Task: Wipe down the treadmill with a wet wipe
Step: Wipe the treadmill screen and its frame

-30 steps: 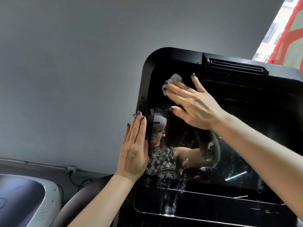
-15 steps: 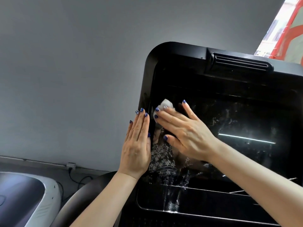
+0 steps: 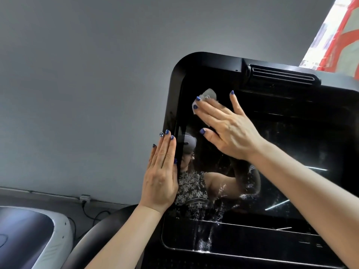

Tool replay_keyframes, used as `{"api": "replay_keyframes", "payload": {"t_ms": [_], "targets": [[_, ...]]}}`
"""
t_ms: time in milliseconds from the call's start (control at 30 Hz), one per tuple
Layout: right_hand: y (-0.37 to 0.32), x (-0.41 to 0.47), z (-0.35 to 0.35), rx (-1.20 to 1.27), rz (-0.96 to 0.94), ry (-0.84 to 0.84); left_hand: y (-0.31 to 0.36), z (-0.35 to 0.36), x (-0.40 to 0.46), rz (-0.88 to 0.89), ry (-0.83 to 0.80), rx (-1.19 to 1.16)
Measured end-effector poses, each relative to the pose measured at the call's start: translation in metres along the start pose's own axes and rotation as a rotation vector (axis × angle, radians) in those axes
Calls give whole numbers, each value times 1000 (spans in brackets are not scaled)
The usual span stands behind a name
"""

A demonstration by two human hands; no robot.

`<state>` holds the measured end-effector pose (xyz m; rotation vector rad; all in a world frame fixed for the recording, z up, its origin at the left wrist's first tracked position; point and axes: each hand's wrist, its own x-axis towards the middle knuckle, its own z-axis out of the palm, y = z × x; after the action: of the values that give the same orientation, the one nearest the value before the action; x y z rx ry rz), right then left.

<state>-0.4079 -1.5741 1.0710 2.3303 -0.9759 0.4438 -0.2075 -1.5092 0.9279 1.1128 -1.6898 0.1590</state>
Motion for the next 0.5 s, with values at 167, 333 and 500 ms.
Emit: {"api": "replay_keyframes", "payload": {"t_ms": [167,333,500], "targets": [[-23,-52,8,22,-101,-103,0,3,0,-1,15,26],[-14,-70,9,-38,-218,-140,3,3,1,62,8,94],[26,-32,-4,-80,-96,-74,10,2,-1,18,-40,72]]}}
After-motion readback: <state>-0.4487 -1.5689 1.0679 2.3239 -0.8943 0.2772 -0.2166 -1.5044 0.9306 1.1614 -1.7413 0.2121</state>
